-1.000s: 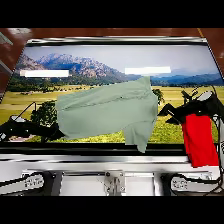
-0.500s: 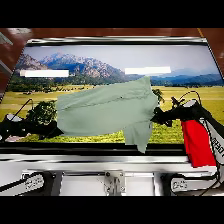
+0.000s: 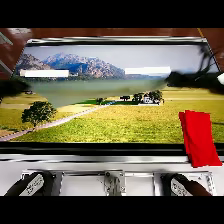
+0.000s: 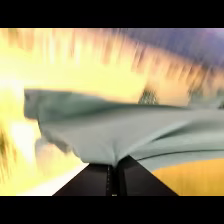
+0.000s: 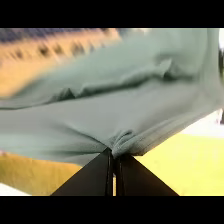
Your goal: Fold the shirts.
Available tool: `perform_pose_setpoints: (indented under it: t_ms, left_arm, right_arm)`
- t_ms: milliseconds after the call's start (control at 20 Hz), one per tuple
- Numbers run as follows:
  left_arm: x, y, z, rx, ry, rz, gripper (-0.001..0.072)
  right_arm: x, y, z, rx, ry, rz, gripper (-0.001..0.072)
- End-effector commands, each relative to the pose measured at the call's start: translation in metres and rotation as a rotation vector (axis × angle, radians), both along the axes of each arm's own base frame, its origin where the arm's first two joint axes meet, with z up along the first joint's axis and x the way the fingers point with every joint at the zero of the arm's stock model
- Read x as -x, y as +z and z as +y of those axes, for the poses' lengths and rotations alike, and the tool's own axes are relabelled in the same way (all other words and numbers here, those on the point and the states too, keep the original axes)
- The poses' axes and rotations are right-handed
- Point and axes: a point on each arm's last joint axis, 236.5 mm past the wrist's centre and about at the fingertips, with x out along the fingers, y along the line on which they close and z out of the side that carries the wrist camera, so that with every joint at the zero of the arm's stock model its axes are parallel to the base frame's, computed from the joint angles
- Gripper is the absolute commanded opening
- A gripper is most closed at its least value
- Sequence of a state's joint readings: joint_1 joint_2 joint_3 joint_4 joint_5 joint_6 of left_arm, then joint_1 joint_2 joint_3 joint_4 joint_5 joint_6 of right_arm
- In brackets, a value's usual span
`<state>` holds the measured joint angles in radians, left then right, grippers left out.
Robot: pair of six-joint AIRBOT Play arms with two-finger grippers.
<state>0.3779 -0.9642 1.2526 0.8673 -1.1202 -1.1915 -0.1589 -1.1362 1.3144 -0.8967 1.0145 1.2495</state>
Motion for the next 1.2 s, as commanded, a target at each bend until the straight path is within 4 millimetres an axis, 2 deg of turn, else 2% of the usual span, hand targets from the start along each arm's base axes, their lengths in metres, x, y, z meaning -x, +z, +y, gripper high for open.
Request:
perform_pose_setpoints:
  t_ms: [0, 50, 100, 150, 200, 250, 300, 400, 450, 550, 650, 750, 800, 900, 950, 1050, 1150]
  left_arm:
    - [0.083, 0.253, -0.028, -0.227, 0.033, -0.622, 0.0043]
    - [0.121, 0.301, -0.043, -0.274, 0.032, -0.752, 0.0043]
    - [0.153, 0.333, -0.056, -0.285, 0.036, -0.842, 0.0043]
    - [0.184, 0.356, -0.068, -0.289, 0.04, -0.914, 0.0043]
    - [0.208, 0.366, -0.075, -0.318, 0.052, -0.951, 0.0043]
    - [0.226, 0.367, -0.074, -0.363, 0.081, -0.949, 0.0042]
    - [0.237, 0.358, -0.067, -0.418, 0.123, -0.911, 0.0042]
    - [0.244, 0.324, -0.04, -0.531, 0.208, -0.753, 0.0043]
    - [0.244, 0.306, -0.033, -0.545, 0.212, -0.672, 0.0043]
    - [0.238, 0.28, -0.034, -0.533, 0.162, -0.575, 0.0043]
    - [0.223, 0.254, -0.032, -0.517, 0.117, -0.49, 0.0043]
    - [0.206, 0.216, -0.028, -0.49, 0.079, -0.359, 0.0043]
    - [0.197, 0.196, -0.025, -0.475, 0.064, -0.294, 0.0043]
    - [0.179, 0.15, -0.018, -0.447, 0.029, -0.146, 0.0043]
    - [0.169, 0.129, -0.014, -0.444, 0.01, -0.084, 0.0043]
    - [0.148, 0.079, 0.002, -0.422, 0.004, 0.071, 0.0043]
    - [0.126, 0.025, 0.017, -0.392, -0.007, 0.24, 0.0043]
  right_arm:
    - [0.087, 0.269, -0.01, 0.137, -0.113, -0.703, 0.0058]
    - [0.126, 0.314, -0.013, 0.174, -0.153, -0.815, 0.0057]
    - [0.166, 0.347, -0.016, 0.189, -0.198, -0.885, 0.0057]
    - [0.199, 0.367, -0.022, 0.204, -0.251, -0.923, 0.0057]
    - [0.226, 0.375, -0.029, 0.228, -0.299, -0.934, 0.0057]
    - [0.247, 0.375, -0.037, 0.259, -0.344, -0.921, 0.0058]
    - [0.262, 0.368, -0.044, 0.297, -0.374, -0.885, 0.0057]
    - [0.277, 0.339, -0.059, 0.377, -0.416, -0.763, 0.0057]
    - [0.278, 0.324, -0.064, 0.397, -0.421, -0.699, 0.0058]
    - [0.276, 0.301, -0.064, 0.405, -0.401, -0.6, 0.0058]
    - [0.266, 0.284, -0.065, 0.409, -0.383, -0.523, 0.0058]
    - [0.25, 0.259, -0.067, 0.396, -0.369, -0.402, 0.0057]
    - [0.242, 0.239, -0.069, 0.392, -0.354, -0.308, 0.0057]
    - [0.226, 0.181, -0.071, 0.405, -0.289, -0.029, 0.0057]
    - [0.215, 0.158, -0.074, 0.414, -0.264, 0.081, 0.0057]
    - [0.179, 0.121, -0.072, 0.388, -0.21, 0.214, 0.0057]
    - [0.147, 0.065, -0.064, 0.343, -0.126, 0.39, 0.0057]
